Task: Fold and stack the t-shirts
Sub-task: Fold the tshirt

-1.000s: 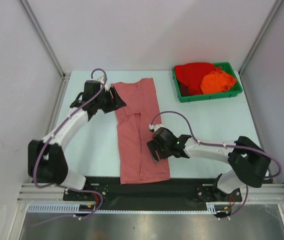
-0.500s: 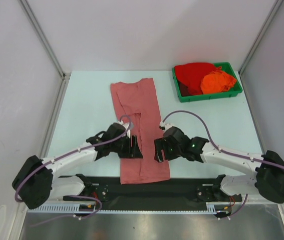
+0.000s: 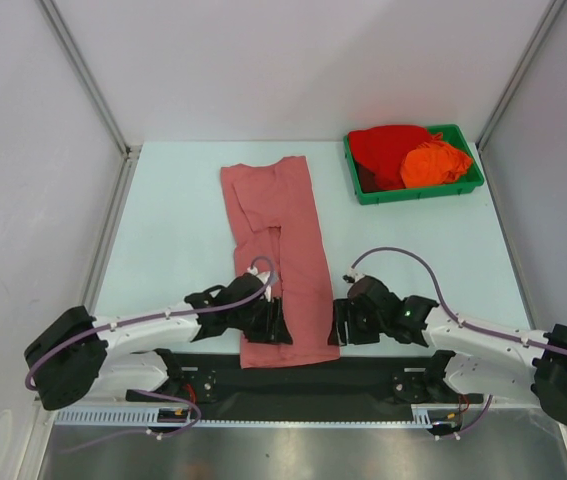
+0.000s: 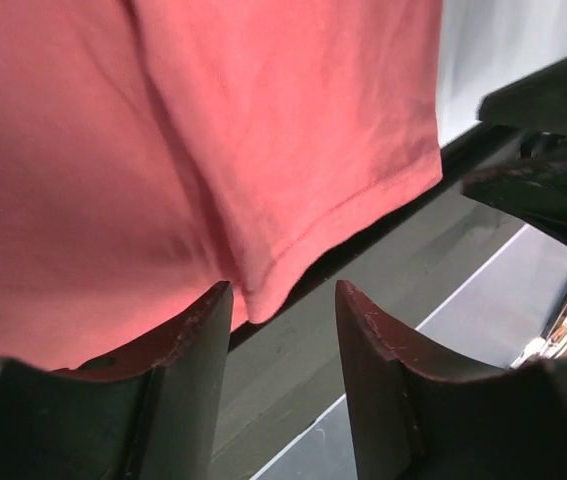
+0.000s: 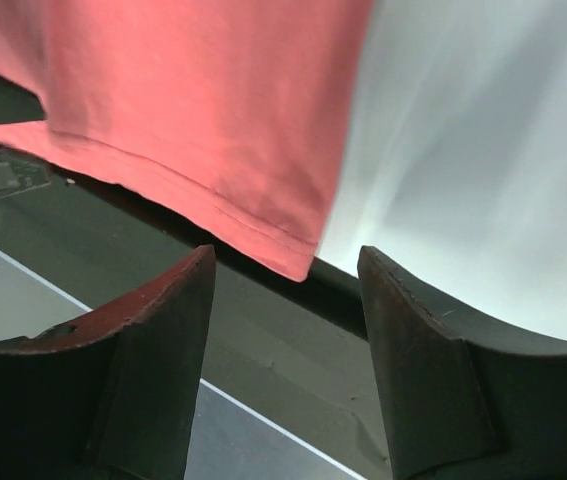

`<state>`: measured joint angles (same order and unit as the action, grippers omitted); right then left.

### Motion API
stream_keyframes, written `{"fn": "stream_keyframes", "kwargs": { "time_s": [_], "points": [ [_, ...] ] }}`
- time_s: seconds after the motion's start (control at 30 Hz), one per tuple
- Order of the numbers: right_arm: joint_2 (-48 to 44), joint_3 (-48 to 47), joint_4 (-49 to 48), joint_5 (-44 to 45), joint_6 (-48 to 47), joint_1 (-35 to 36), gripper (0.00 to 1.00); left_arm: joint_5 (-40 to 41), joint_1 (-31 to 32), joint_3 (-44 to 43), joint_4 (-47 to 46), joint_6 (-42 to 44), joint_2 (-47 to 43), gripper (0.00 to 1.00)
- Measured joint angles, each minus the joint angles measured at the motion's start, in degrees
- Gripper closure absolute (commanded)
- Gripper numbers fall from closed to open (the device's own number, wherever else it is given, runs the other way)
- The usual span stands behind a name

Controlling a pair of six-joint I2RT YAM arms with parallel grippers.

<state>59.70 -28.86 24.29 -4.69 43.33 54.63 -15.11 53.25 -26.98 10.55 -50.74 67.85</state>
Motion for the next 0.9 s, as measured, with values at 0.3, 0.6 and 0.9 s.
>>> {"fn": "stream_keyframes", "kwargs": {
  "time_s": [0.3, 0.6, 0.9],
  "points": [
    [0.0, 3.8, -1.0, -2.1, 4.9, 0.4, 0.50, 0.4, 5.2, 1.1, -4.5, -3.6, 1.8, 0.67],
    [-0.7, 5.2, -2.2, -2.3, 8.7, 0.5, 0.53, -0.1, 6.3, 2.3, -7.6, -5.4, 2.7, 0.77],
    [0.2, 5.8, -3.2, -2.2, 11.4, 0.7, 0.64, 0.0, 6.5, 3.0, -8.3, -6.2, 1.5, 0.91]
  ]
}}
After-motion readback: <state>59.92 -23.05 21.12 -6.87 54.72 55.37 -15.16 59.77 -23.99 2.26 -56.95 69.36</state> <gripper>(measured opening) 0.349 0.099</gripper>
